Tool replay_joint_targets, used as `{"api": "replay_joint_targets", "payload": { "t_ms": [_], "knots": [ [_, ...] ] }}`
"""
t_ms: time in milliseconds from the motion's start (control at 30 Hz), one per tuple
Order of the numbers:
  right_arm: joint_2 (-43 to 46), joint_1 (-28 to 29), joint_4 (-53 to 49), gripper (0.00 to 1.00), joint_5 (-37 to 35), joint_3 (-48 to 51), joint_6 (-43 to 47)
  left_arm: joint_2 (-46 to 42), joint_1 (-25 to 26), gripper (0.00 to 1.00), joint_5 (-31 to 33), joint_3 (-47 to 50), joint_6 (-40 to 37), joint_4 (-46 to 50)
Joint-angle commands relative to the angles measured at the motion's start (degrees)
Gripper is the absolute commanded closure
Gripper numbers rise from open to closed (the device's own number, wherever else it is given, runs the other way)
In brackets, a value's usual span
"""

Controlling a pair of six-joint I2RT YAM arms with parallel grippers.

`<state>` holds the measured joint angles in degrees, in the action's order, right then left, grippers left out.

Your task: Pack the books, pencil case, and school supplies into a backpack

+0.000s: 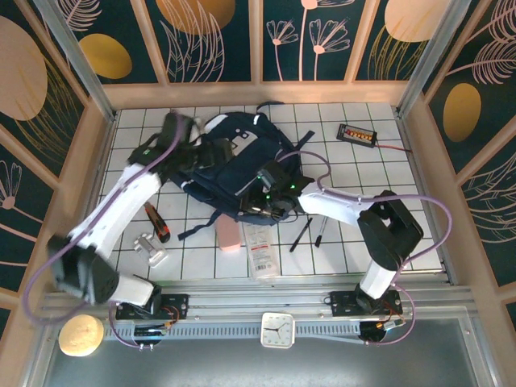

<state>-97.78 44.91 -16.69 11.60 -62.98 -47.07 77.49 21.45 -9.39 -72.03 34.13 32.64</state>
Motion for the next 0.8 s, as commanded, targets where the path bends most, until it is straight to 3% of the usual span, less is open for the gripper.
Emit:
{"api": "replay_joint_targets", "payload": {
  "t_ms": [0, 100, 200, 533, 667, 767],
  "knots": [
    [-0.5, -3.1, -0.1, 0.37, -3.0, -0.8, 0.7, -2.2, -3.7, 0.01, -5.7, 13.4, 10.8, -7.9],
    [-1.1, -3.6, -1.5, 0.37, -3.5, -3.2, 2.3, -3.4, -6.1, 0.07, -11.6, 24.5, 19.1, -20.5],
    [-1.4, -3.8, -2.0, 0.37, -3.2, -4.1, 3.1, -2.0, -6.5, 0.12, -14.3, 29.7, 25.6, -30.2],
    [-1.9, -4.2, -2.8, 0.38, -2.6, -5.1, 3.4, 9.1, -6.6, 0.18, -15.6, 32.0, 31.9, -41.9],
    [-1.8, -4.8, -3.7, 0.38, -2.5, -5.8, 3.7, 14.7, -6.6, 0.32, -17.6, 29.7, 32.5, -45.0],
    [-1.6, -5.4, -3.9, 0.38, -2.6, -6.5, 4.3, 15.9, -6.6, 0.57, -17.8, 29.4, 32.5, -45.7]
  ]
}}
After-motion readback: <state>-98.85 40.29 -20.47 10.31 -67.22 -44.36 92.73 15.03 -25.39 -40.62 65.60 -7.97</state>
